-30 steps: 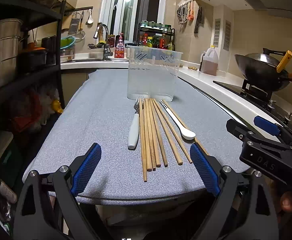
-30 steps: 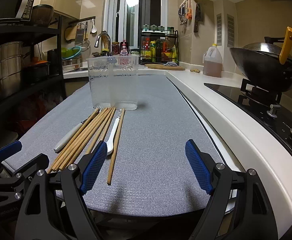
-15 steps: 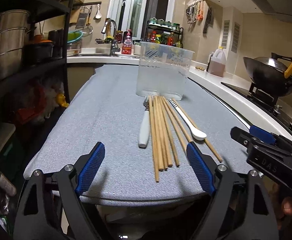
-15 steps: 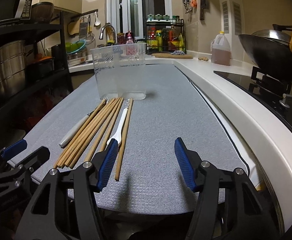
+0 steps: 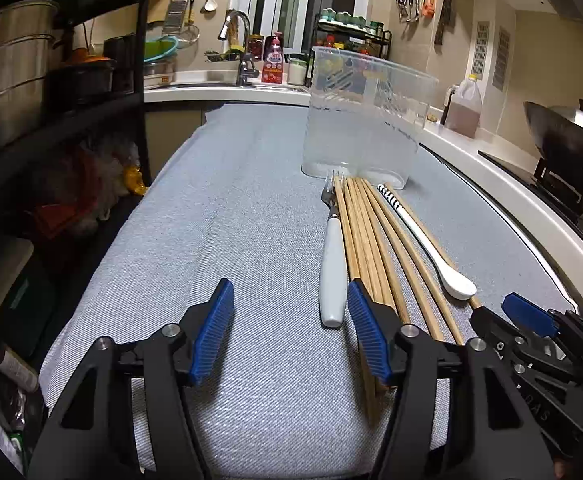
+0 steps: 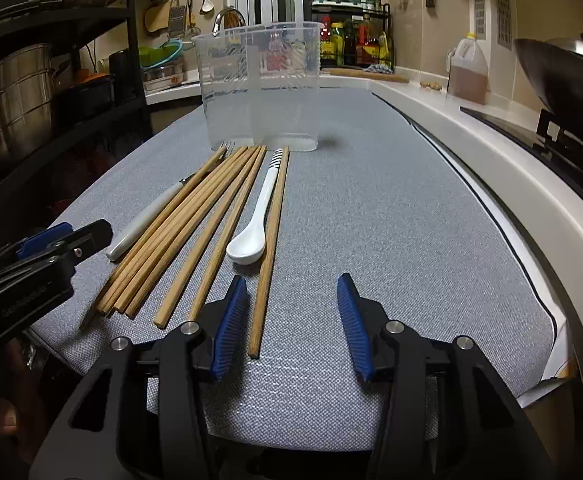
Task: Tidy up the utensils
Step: 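Close the left tool on the white-handled fork while the right tool grasps one wooden chopstick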
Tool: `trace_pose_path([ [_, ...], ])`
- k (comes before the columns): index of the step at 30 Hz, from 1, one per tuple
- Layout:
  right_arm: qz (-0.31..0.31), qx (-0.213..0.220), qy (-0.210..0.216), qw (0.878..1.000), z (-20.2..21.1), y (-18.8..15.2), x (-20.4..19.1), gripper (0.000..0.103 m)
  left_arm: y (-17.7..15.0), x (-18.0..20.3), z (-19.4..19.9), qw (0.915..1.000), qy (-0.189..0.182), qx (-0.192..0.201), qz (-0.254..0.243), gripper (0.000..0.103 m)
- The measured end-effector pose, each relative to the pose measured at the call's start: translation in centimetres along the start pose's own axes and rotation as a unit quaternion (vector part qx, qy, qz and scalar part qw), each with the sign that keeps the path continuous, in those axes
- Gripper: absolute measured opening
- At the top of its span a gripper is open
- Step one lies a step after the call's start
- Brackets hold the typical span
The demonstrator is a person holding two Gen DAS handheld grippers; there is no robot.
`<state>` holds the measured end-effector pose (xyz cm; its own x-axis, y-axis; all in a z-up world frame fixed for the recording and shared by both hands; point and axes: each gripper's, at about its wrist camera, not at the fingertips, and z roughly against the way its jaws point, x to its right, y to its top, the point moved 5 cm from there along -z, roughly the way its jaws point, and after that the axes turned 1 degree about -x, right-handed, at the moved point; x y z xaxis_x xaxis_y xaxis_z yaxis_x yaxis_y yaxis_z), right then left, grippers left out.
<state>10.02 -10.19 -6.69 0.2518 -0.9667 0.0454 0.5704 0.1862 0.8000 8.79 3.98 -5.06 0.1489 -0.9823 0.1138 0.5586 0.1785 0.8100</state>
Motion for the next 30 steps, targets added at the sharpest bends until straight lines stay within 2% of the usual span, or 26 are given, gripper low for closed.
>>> trace_pose_path([
  [2,0.002,0.001,0.005,1.000,0.0,0.0,-0.1,0.031,0.0,0.0,-0.4,1.0000,-0.002,-0.007,0.002,0.052],
  [5,0.004,0.002,0.005,1.000,0.1,0.1,0.1,0.006,-0.1,0.2,-0.7,0.9999,-0.012,-0.010,0.001,0.047],
  [12,-0.012,0.003,-0.009,1.000,0.4,-0.1,1.2,0.006,-0.4,1.1,-1.0,0.9995,-0.023,-0.012,-0.019,0.030],
  [13,-0.016,0.004,-0.015,1.000,0.5,-0.1,1.4,0.006,-0.4,1.1,-1.1,0.9995,-0.021,-0.011,-0.022,0.026],
  [14,-0.018,0.004,-0.020,1.000,0.5,-0.2,1.6,0.006,-0.4,1.2,-1.1,0.9994,-0.021,-0.012,-0.027,0.016],
  [19,-0.031,0.004,-0.042,0.999,0.6,-0.3,2.7,0.006,-0.7,0.2,0.0,0.9994,-0.019,-0.009,-0.026,0.016],
  [25,-0.025,0.005,-0.043,0.999,0.6,-0.3,2.9,0.009,-1.7,-1.4,1.5,0.9995,-0.005,-0.002,-0.032,0.018],
  [28,-0.030,0.005,-0.038,0.999,0.5,-0.2,3.0,0.010,-1.1,-1.3,1.1,0.9997,-0.002,0.002,-0.026,0.025],
  [30,-0.031,0.004,-0.038,0.999,0.4,-0.2,3.2,0.015,-0.7,-1.1,0.8,0.9997,0.000,0.008,-0.025,0.033],
])
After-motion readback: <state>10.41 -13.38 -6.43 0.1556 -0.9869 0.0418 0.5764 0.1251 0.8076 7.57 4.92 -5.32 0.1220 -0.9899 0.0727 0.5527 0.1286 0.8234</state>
